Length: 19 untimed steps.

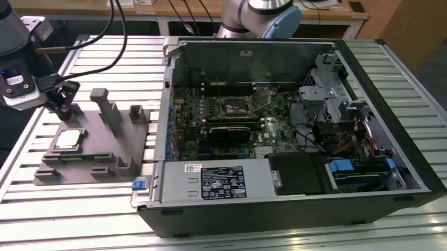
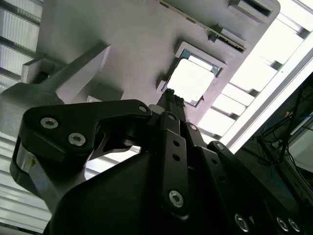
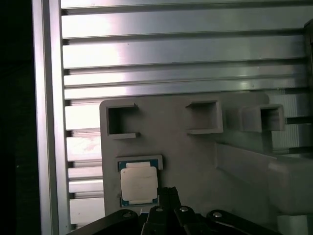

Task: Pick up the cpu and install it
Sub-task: 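Pick up the cpu and move it towards the insertion slot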

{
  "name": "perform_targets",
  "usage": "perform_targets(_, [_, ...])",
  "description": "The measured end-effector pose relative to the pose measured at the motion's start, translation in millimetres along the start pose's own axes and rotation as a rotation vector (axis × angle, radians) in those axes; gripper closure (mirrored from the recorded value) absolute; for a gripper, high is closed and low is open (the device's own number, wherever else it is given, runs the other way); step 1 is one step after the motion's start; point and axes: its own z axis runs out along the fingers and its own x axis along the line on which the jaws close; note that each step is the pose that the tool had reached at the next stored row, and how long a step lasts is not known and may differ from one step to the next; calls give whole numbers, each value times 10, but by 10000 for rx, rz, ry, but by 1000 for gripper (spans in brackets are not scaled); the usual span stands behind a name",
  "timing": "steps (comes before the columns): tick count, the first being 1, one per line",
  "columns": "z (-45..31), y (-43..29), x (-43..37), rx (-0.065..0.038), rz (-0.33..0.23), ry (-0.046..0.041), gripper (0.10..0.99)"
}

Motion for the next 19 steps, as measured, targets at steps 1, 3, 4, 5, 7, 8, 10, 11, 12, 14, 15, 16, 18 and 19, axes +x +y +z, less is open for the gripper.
perform_targets(1, [9, -1, 5, 0, 0, -1, 980])
perform_targets(3, [28, -5, 14, 2, 0, 1, 980])
perform_targets(4, [38, -8, 19, 1, 1, 1, 980])
perform_targets(5, [46, -11, 22, 1, 1, 1, 980])
perform_targets(7, [65, -19, 31, 2, 2, 2, 980])
perform_targets(8, [74, -23, 35, 1, 2, 1, 980])
perform_targets(10, [92, -31, 41, 1, 1, 0, 980])
perform_targets(11, [100, -34, 45, 1, 2, 0, 980])
perform_targets(12, [109, -38, 49, 1, 1, 0, 980])
perform_targets(14, [126, -45, 58, 1, 1, 1, 980])
perform_targets(15, [134, -48, 62, 1, 0, 1, 980])
perform_targets(16, [142, -51, 66, 1, 1, 1, 980])
perform_targets(18, [159, -57, 73, 1, 0, 1, 980])
perform_targets(19, [168, -60, 77, 1, 1, 1, 980])
